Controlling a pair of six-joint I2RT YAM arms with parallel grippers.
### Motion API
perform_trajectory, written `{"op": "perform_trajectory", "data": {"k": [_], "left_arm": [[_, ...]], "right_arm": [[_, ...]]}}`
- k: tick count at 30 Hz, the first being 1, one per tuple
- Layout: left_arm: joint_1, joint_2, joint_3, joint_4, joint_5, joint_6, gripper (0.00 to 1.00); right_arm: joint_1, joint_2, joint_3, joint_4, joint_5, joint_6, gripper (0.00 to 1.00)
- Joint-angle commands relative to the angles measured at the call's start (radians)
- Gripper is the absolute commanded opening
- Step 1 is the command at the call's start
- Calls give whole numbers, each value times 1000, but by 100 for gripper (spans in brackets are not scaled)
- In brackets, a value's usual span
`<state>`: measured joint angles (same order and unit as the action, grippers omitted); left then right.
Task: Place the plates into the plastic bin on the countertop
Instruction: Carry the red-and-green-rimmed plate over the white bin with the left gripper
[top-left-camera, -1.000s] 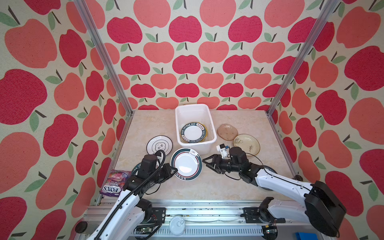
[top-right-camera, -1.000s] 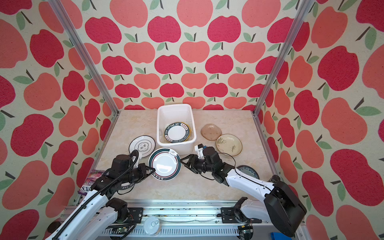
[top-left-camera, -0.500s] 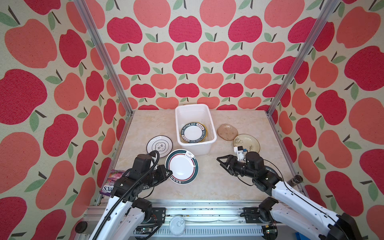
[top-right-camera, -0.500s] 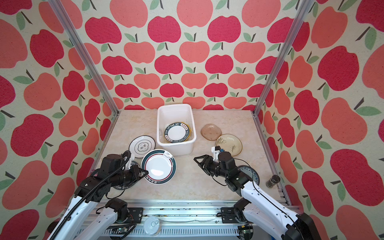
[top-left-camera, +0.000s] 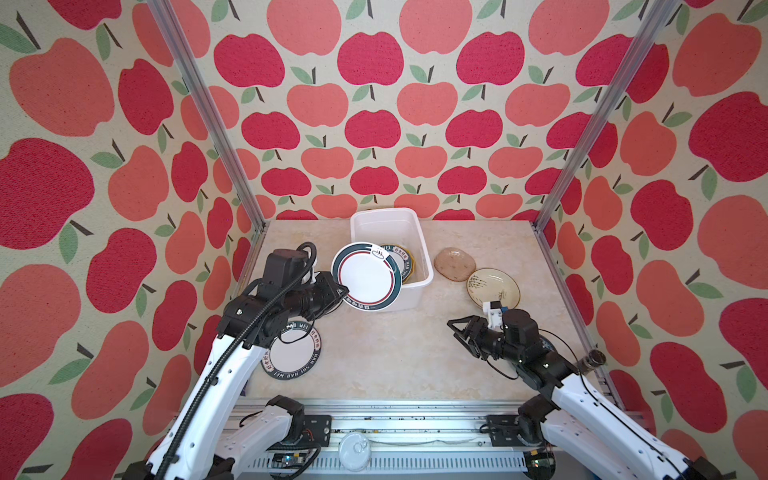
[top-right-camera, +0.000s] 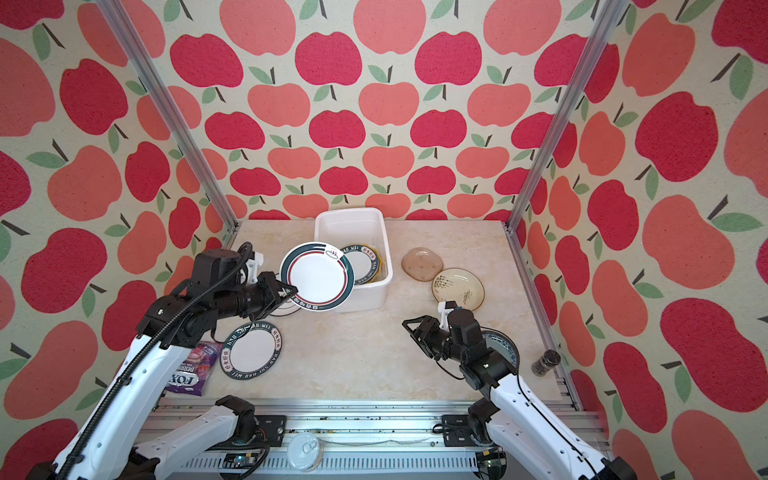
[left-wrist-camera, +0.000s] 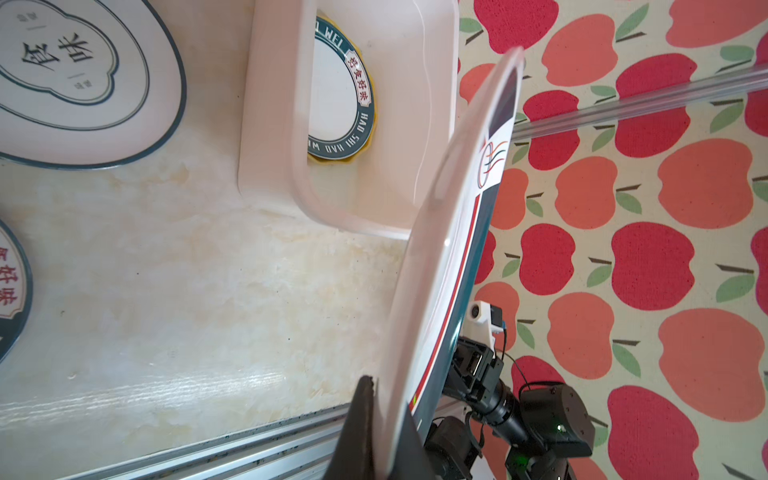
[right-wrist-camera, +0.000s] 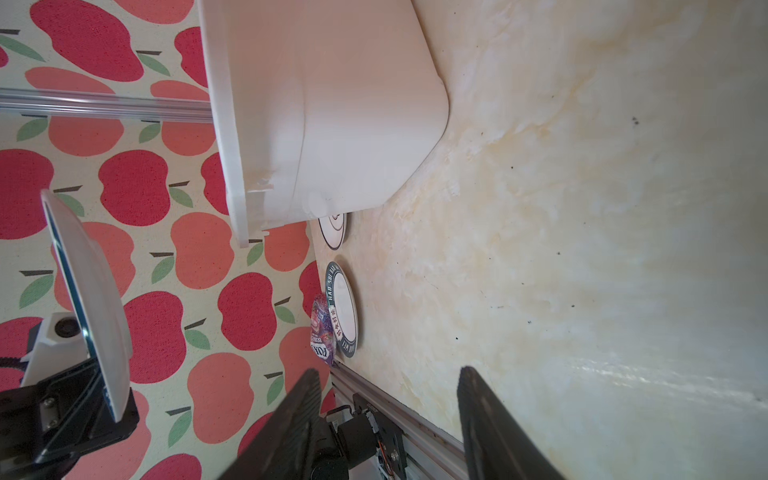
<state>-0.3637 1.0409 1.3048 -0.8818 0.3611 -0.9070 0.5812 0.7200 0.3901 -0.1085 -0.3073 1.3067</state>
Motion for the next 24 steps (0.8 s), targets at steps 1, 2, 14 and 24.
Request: {"op": "perform_trajectory", "data": {"k": [1, 2, 14, 24], "left_arm": [[-19, 141, 117, 91, -112, -69, 0], [-25, 183, 149, 107, -130, -86, 0], [-142, 432, 261, 176, -455, -536, 0], [-205, 686, 488, 57, -555, -593, 0]], "right_arm": [[-5, 4, -27, -37, 14, -8, 56], [-5, 6, -30, -39, 14, -9, 55], [-4, 1, -85, -14, 24, 7, 54], [-5, 3, -97, -5, 22, 11, 54]]}}
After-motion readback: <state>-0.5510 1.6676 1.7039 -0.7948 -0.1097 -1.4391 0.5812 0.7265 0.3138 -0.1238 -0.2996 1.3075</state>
